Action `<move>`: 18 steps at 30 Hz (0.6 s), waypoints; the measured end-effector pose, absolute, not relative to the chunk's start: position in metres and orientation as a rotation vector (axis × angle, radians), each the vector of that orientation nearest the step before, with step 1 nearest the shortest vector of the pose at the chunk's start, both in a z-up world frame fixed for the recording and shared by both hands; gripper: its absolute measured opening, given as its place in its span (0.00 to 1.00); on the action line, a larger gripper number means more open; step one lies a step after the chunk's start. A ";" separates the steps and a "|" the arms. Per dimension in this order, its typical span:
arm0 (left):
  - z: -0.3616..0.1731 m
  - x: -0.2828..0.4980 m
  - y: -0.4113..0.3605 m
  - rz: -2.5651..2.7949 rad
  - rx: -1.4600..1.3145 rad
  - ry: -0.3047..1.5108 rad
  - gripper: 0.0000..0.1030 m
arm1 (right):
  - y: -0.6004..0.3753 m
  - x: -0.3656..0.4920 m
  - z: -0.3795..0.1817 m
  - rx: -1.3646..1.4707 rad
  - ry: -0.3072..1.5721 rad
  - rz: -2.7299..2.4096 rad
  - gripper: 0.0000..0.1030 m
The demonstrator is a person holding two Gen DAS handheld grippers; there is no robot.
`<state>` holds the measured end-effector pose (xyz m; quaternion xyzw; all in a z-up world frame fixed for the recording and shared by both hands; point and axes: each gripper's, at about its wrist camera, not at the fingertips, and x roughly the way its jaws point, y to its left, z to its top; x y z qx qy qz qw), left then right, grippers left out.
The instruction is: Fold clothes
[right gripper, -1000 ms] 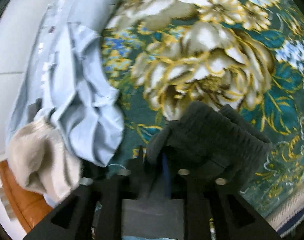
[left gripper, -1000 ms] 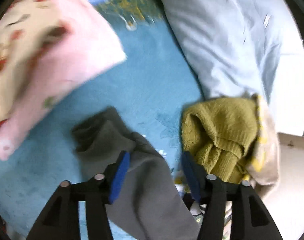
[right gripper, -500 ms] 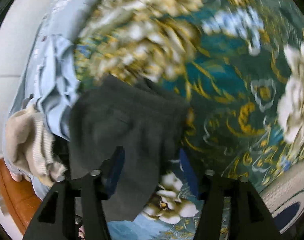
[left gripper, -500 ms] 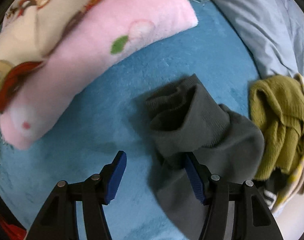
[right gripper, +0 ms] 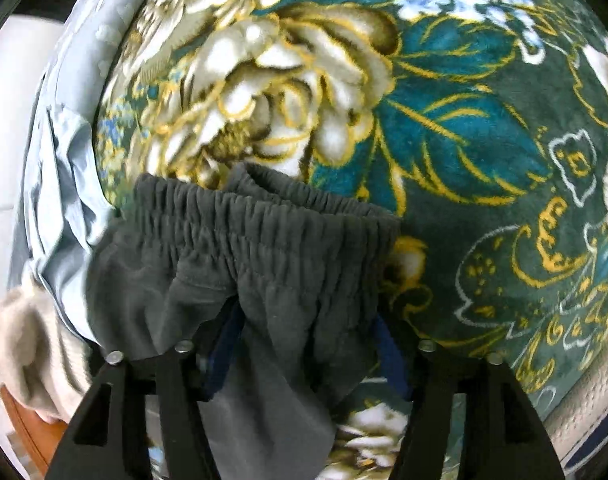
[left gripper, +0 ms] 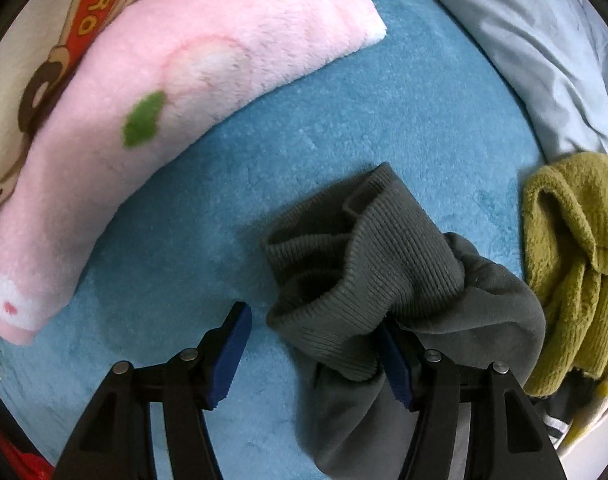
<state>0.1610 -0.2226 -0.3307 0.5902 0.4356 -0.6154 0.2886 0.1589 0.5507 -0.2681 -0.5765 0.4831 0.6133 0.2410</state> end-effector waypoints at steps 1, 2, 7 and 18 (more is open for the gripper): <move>-0.330 0.158 -0.222 -1.638 1.563 1.189 0.41 | 0.551 0.157 -0.262 -1.570 1.328 1.680 0.46; -0.329 0.155 -0.221 -1.633 1.551 1.214 0.33 | 0.551 0.154 -0.256 -1.566 1.331 1.687 0.40; -0.289 0.147 -0.218 -1.660 1.417 1.295 0.18 | 0.549 0.144 -0.209 -1.544 1.338 1.796 0.29; -0.200 0.255 -0.224 -1.812 1.436 1.220 0.17 | 0.559 0.215 -0.141 -1.583 1.301 1.966 0.26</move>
